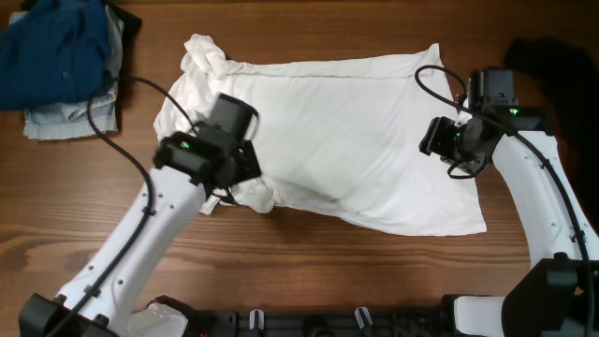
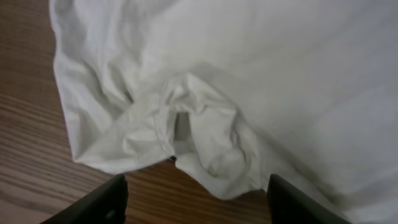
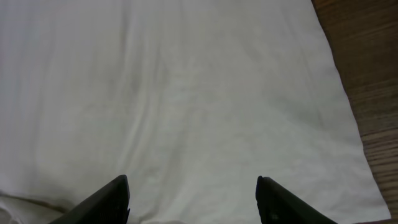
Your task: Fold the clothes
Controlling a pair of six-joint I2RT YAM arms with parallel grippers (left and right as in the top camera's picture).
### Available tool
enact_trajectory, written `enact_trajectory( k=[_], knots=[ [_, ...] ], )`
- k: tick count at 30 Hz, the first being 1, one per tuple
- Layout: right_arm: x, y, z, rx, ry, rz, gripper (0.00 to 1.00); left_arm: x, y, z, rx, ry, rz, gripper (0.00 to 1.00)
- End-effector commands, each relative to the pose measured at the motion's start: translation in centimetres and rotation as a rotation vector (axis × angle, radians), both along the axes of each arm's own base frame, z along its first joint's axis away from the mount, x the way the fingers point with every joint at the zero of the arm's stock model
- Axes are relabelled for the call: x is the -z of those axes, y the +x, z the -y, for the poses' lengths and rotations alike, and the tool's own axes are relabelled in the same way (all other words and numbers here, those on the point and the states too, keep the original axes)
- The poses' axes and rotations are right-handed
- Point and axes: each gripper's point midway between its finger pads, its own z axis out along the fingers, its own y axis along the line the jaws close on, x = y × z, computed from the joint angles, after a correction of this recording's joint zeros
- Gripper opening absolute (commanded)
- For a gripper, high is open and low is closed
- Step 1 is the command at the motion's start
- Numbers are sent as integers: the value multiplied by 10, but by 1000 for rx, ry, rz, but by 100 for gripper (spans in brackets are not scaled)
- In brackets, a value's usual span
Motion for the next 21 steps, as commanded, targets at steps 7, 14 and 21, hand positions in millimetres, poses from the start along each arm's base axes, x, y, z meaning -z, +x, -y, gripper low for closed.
enact_trajectory(
  k=[7, 14, 21],
  knots=[
    [-4, 6, -6, -38, 23, 37, 66, 90, -51, 5, -458, -68, -118, 50],
    [-4, 7, -6, -38, 23, 38, 66, 95, -21, 0, -475, -69, 53, 46],
    [-4, 7, -6, -39, 22, 38, 66, 111, -31, -7, -477, -21, 12, 45]
  ],
)
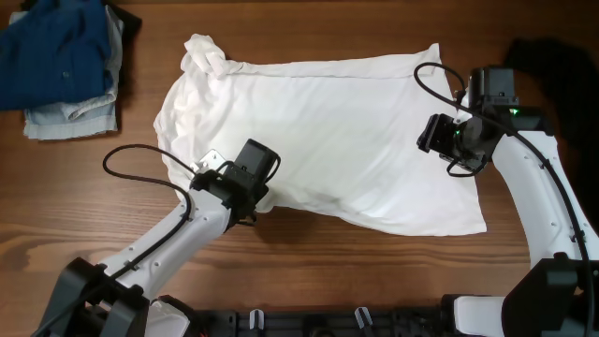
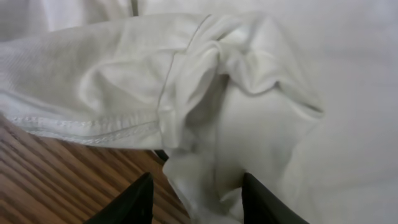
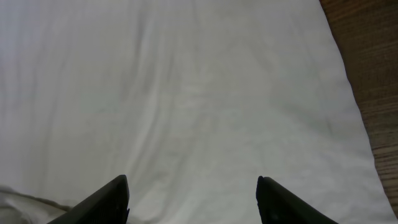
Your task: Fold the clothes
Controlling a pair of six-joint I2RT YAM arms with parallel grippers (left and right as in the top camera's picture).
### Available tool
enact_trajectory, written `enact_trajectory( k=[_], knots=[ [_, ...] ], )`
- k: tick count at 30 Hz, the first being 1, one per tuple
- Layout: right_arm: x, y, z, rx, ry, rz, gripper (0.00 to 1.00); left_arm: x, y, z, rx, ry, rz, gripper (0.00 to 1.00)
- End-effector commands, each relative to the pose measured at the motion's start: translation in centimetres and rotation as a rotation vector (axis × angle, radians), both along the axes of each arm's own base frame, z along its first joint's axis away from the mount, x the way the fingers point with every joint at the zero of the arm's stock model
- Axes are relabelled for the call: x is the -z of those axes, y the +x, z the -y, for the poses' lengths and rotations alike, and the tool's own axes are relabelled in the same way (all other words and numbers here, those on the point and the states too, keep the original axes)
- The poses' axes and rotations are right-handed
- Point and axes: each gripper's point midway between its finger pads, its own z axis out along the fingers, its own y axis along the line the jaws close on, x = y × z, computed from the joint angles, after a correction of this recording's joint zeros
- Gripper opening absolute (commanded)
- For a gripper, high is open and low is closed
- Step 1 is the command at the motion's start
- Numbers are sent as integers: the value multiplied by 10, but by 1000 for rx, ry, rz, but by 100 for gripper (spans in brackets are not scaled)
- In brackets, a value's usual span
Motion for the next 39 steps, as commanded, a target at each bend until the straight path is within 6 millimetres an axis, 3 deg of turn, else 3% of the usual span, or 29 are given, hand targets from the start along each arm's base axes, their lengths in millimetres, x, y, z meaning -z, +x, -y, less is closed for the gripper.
enact_trajectory(
  k=[1, 10, 14, 16, 18, 20, 23, 25, 28, 31, 34, 39],
  knots=[
    [-2, 0, -2, -17, 5, 8, 66, 16, -8, -12, -26, 59, -39, 45],
    [-2, 0, -2, -17, 4, 10, 66, 25, -1, -12, -32, 83, -25, 42],
    [-2, 1, -2, -18, 4, 10, 66, 26, 0, -12, -32, 82, -25, 36],
    [-2, 0, -2, -17, 1, 10, 66, 26, 0, -12, -31, 82, -26, 25],
    [-2, 0, -1, -25, -2, 9, 66, 25, 0, -13, -25, 91, -24, 4],
    [-1, 0, -1, -23, -6, 7, 66, 22, 2, -16, 19, 110, -24, 4],
    [-1, -1, -1, -21, -5, 6, 65, -11, 4, -32, 86, 172, -50, 4],
    [-1, -1, -1, -20, -4, 3, 65, -56, 10, -47, 92, 208, -26, 4],
    [-1, -2, -1, -14, -2, -1, 65, -106, 18, -53, 120, 182, 52, 4],
    [1, -8, -1, -12, -1, -26, 65, -135, 21, -47, 149, 112, 124, 4],
    [4, -23, -1, 2, 13, -91, 65, -146, 20, -43, 154, 69, 161, 4],
    [8, -60, 2, 53, 40, -247, 68, -138, 22, -41, 159, 70, 133, 4]
  ],
)
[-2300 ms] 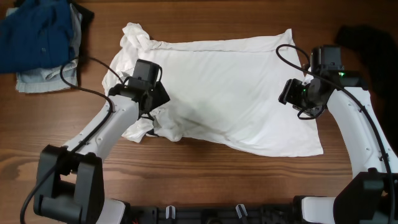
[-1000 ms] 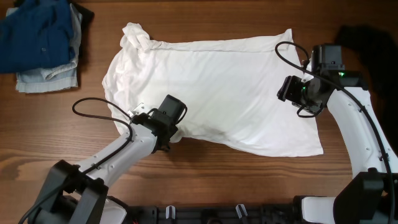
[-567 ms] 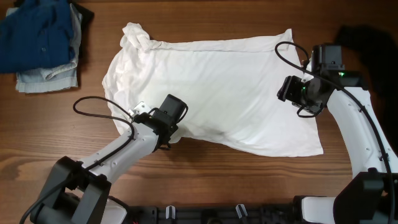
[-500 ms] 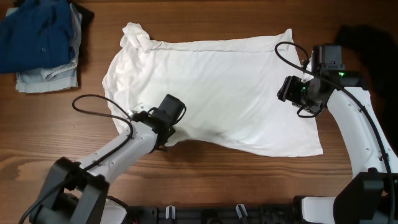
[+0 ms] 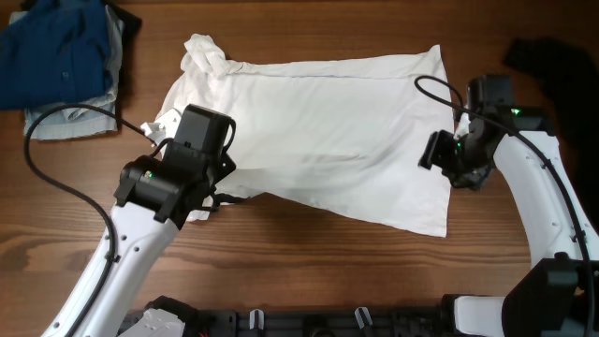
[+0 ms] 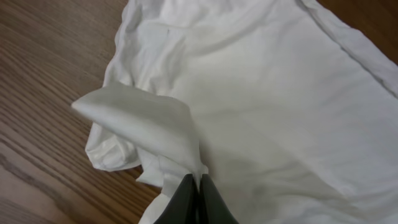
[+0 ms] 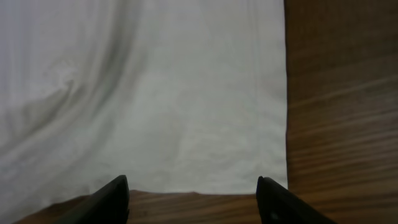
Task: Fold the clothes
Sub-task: 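Grasp the T-shirt's lower right corner with the right gripper and pull right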
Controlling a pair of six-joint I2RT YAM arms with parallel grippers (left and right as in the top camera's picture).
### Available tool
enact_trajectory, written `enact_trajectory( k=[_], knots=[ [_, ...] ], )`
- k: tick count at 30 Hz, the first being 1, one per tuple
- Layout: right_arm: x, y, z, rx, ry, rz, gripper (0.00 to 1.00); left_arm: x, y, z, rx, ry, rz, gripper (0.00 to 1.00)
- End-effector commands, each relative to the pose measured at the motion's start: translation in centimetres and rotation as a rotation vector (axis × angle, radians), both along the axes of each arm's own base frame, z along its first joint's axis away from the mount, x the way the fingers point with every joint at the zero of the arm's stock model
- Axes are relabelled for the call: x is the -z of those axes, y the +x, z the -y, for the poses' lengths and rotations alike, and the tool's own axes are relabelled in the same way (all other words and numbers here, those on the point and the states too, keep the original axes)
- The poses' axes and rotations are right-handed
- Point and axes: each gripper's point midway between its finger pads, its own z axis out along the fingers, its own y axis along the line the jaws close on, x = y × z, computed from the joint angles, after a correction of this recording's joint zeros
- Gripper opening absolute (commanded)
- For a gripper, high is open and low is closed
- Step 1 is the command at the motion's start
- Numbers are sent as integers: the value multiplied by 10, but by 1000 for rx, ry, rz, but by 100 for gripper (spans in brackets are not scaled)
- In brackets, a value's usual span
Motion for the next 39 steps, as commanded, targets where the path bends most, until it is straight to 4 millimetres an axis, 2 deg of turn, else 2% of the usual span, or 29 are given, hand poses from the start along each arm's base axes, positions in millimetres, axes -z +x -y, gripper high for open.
enact_trajectory(
  k=[1, 4, 6, 10, 14, 19, 22, 29, 39],
  knots=[
    [-1, -17, 0, 43, 24, -70, 70, 8, 5, 2, 24, 14, -27, 4],
    [7, -31, 0, 75, 23, -127, 70, 16, 14, 5, 21, 21, -35, 4],
    [20, -45, -1, 123, 25, -182, 68, 22, 21, 4, 13, 39, -34, 4],
    [45, -68, -2, 264, 16, -266, 57, 22, 32, -4, -24, 28, -11, 4],
    [70, -83, -3, 374, 10, -303, 54, 22, 34, -9, -42, 23, -6, 4],
    [85, -105, 9, 463, -77, -355, 54, 21, 35, -9, -42, 22, -3, 4],
    [86, -105, 14, 466, -108, -346, 54, 21, 35, -8, -42, 22, -3, 4],
    [100, -86, 19, 460, -122, -291, 52, 21, 35, -8, -40, 19, -4, 4],
    [102, -98, 18, 387, -124, -348, 53, 22, 35, -8, -40, 19, -4, 4]
  ],
)
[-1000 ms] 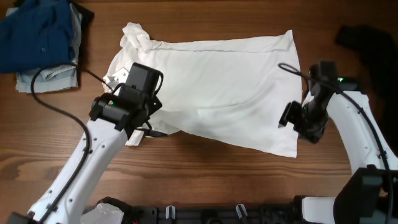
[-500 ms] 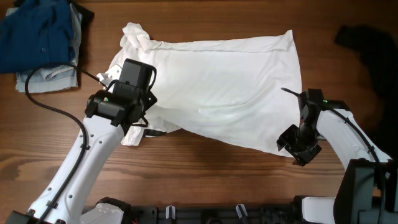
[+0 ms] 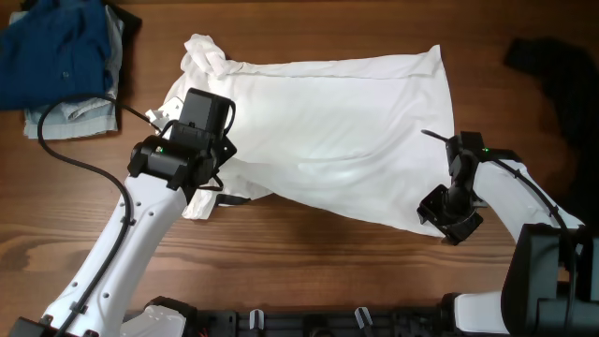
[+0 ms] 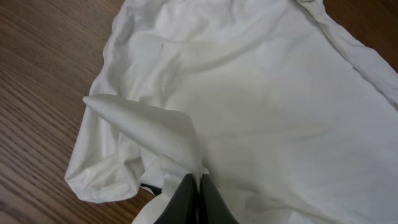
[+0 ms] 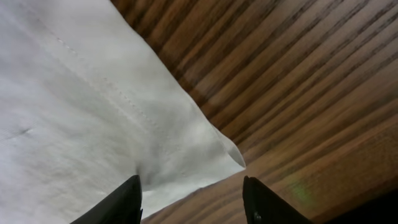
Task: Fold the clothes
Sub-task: 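Grasp the T-shirt's lower right corner with the right gripper and pull right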
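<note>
A white T-shirt (image 3: pixel 328 122) lies spread over the wooden table (image 3: pixel 309 271), neck end to the left and hem to the right. My left gripper (image 3: pixel 192 150) is over its near left part, shut on a peaked fold of the sleeve (image 4: pixel 149 121), which it holds lifted; in the left wrist view the left gripper (image 4: pixel 199 182) has its fingertips pressed together on the cloth. My right gripper (image 3: pixel 447 213) is open at the shirt's near right hem corner (image 5: pixel 233 155), which lies flat between the spread fingers of the right gripper (image 5: pixel 191 186).
A pile of blue clothes (image 3: pixel 51 51) on a pale folded garment (image 3: pixel 70 120) sits at the far left corner. A black garment (image 3: pixel 552 70) lies at the far right. The left arm's cable (image 3: pixel 65 154) loops over the table's left side.
My right gripper has moved from the middle of the shirt's right edge to its near right corner, still open. The left gripper holds the sleeve a little farther back.
My left gripper was open above the crumpled near sleeve, then low around it with its fingers closer. Then it was shut on the sleeve and raised, with the shirt's near right corner drawn inward. The right gripper stayed open over the right side, now at the corner.
</note>
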Controlling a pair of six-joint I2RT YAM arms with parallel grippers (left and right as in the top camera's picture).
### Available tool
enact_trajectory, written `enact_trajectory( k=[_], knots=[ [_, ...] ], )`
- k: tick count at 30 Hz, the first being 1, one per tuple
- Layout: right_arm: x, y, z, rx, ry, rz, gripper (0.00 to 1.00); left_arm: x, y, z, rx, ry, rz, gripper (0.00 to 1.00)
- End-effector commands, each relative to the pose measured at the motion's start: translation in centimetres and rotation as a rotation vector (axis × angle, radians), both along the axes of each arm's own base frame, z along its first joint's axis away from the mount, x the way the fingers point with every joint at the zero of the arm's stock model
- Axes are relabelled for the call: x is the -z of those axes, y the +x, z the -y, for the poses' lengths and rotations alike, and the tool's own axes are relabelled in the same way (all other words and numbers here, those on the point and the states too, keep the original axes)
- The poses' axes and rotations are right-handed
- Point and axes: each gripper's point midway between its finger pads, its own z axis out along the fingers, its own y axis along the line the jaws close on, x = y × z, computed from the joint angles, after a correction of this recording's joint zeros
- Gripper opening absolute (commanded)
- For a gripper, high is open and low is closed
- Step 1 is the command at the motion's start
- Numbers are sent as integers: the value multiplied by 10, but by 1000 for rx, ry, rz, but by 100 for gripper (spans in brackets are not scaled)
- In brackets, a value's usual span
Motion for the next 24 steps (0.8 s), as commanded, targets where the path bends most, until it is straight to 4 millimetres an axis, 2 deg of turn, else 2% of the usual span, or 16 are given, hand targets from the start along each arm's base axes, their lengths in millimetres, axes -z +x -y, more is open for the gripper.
enact_trajectory(
  k=[1, 7, 10, 12, 13, 14, 15, 17, 20, 24],
  knots=[
    [3, -1, 4, -33, -14, -5, 53, -1, 2, -4, 0, 16, 6, 4],
    [9, 7, 3, -33, -11, 21, 52, -1, 1, -4, 0, 16, 6, 4],
    [15, 3, -2, -52, 26, -9, 51, -1, 1, -4, 0, 17, 3, 4],
    [17, 0, -7, -74, 62, -28, 44, -1, 1, -4, 1, 18, 2, 4],
    [18, -1, -8, -72, 66, -38, 34, -1, 1, -4, 1, 18, 2, 4],
    [18, -3, -8, -72, 69, -44, 17, -1, 1, -4, 1, 18, 2, 4],
    [18, -3, -8, -71, 69, -43, 4, -1, 0, -4, 0, 19, 0, 4],
    [17, 0, -11, -74, 87, -33, 4, -1, 0, -6, -3, 30, 1, 4],
    [11, 15, -10, -104, 88, 25, 4, -3, 1, -11, 27, 79, 4, 4],
    [-29, 67, 3, -156, 74, 213, 4, -7, -1, -13, 29, 84, 14, 4]
  ],
)
